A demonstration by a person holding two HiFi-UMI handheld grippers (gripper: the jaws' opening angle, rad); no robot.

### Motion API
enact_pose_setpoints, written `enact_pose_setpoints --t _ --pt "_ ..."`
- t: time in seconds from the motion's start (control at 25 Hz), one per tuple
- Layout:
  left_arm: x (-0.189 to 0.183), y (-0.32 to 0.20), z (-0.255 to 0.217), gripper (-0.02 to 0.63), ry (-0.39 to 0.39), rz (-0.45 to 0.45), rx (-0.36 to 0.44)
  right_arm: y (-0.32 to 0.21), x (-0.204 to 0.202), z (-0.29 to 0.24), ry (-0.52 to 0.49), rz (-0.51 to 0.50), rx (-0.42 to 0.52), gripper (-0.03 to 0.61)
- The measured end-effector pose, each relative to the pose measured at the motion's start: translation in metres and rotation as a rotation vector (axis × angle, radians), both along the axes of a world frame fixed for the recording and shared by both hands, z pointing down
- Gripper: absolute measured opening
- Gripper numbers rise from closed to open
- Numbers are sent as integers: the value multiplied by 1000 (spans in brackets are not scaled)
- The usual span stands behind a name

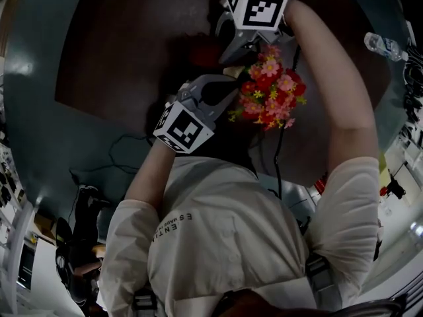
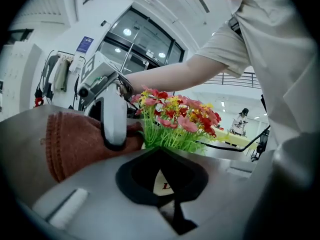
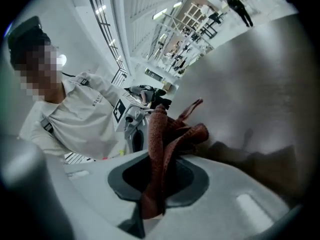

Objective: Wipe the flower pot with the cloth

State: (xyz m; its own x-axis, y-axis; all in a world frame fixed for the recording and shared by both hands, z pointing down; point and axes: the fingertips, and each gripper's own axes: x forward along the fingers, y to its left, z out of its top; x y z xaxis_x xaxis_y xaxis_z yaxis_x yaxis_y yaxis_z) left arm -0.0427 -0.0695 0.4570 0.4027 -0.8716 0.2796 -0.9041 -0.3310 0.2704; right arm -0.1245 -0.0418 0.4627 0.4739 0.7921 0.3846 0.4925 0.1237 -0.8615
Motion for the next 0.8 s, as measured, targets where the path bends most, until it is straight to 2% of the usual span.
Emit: enact_pose_setpoints --t 0.08,0.2,0.4,0.6,0.72,0.8 --pt "1 -3 0 14 -29 5 10 2 10 3 47 -35 -7 54" --pt "3 -10 3 14 -54 10 17 -5 19 18 27 -59 31 54" --pt "2 -16 6 14 -20 -4 -1 -27 23 45 -45 -58 145 54" --pt "2 -15 7 14 36 13 -38 -58 29 61 -42 1 254 54" --pt "1 -15 7 14 43 22 -55 -67 20 52 -131 42 277 54" --pt "2 -15 7 14 32 27 -62 -58 9 31 -199 73 228 54"
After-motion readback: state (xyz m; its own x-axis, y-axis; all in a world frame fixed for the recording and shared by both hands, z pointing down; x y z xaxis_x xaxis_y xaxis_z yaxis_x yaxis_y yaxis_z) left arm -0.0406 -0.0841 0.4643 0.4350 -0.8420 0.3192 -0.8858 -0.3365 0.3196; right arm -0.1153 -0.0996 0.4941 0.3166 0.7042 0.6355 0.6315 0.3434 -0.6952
